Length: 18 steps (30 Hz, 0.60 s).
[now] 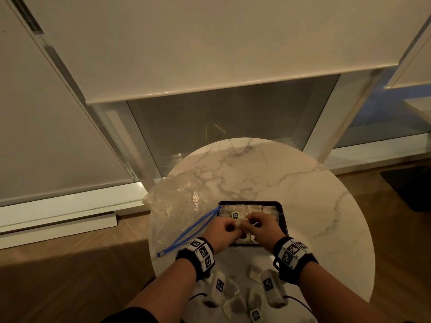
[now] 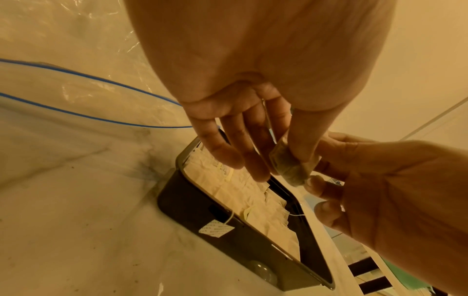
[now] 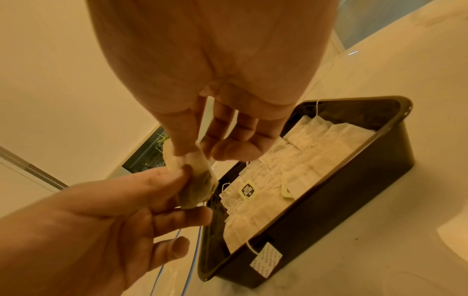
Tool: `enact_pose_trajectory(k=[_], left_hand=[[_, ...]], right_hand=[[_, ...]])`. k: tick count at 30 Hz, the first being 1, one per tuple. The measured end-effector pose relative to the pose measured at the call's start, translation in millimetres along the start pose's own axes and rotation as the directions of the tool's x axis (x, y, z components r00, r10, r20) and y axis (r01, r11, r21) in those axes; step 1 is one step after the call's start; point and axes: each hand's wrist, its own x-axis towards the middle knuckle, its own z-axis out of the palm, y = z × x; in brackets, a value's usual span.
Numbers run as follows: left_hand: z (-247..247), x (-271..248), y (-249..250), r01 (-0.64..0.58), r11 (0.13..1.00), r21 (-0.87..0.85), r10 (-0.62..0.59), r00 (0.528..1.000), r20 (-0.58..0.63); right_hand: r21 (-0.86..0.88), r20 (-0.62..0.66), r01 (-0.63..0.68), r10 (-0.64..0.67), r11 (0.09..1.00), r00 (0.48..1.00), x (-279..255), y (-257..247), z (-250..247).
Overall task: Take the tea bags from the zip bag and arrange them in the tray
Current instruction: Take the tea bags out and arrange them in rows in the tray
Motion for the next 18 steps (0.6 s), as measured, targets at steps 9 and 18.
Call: enact_pose_trajectory(k=[9, 18], left_hand=[[1.0, 0.4, 1.2, 0.004, 1.0, -0.009, -0.004, 1.0, -0.025], [-2.2, 4.5, -0.9, -0.049, 0.998, 0.039, 0.051, 0.998, -0.044]], right_hand=[[-0.01, 0.082, -0.07, 0.07, 0.998, 0.994, 6.9, 1.3, -1.1], [-0.074, 0.118, -0.068, 0.076, 0.995, 0.99, 9.9, 1.3, -5.0]])
